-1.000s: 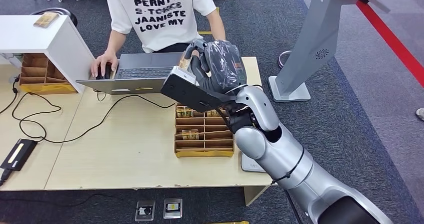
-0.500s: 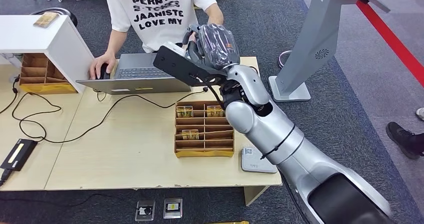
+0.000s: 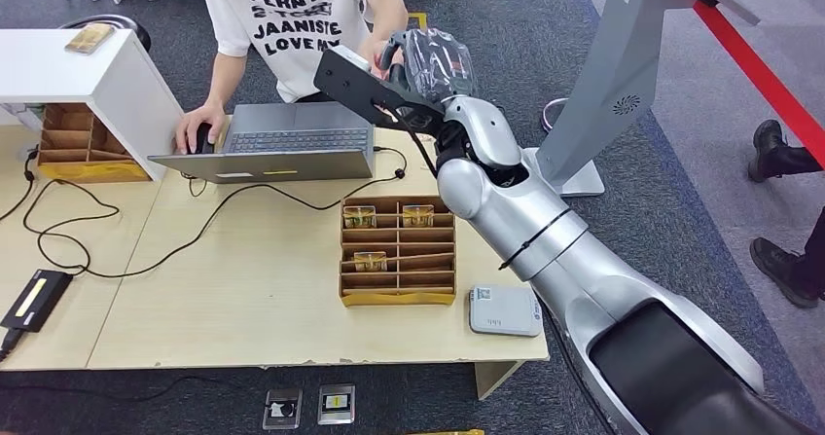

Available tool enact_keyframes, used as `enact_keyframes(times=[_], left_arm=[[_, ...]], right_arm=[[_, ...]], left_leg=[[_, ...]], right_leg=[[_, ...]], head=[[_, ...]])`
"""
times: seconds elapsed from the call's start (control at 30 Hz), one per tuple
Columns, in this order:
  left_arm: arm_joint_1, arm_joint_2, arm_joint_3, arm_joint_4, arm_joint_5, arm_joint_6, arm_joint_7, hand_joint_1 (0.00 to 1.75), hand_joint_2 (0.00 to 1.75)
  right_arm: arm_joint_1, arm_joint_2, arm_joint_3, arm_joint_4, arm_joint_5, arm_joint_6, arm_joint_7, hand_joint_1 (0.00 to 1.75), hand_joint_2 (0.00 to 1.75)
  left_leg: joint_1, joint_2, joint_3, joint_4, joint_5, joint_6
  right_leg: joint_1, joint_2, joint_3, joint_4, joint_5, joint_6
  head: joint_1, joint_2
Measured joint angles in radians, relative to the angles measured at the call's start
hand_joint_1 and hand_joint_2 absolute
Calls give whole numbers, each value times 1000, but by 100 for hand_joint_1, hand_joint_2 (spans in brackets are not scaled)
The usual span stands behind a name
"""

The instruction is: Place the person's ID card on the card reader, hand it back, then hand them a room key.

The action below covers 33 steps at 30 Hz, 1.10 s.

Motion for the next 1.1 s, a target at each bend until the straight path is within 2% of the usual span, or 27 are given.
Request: enact_keyframes(times=[0.2,0.23,0.33,0.37,1.1], left_arm=[[-1,0,-12,0,-9,-2,0,0,0],[-2,0,-14,0,-9,-2,0,0,0],[-2,0,-24,0,-10,-4,0,0,0],[-3,0,-27,0,-10,-4,0,0,0],[-5,2,-58,0,4,-10,0,0,0]], right_arm=[[-27,2,-4,72,-2,14,25,175,175],[-31,2,-5,84,-5,15,26,162,175],[-39,2,-6,115,-11,15,28,31,175],[-41,2,-6,123,-12,15,28,0,175],[-44,1,-6,189,7,16,30,0,175]], left_leg=[[0,0,0,0,0,0],[0,0,0,0,0,0],[0,0,0,0,0,0],[0,0,0,0,0,0],[0,0,0,0,0,0]], right_leg=[[0,0,0,0,0,0],[0,0,0,0,0,0],[0,0,0,0,0,0],[0,0,0,0,0,0],[0,0,0,0,0,0]], head=[[0,0],[0,0],[0,0],[0,0],[0,0]])
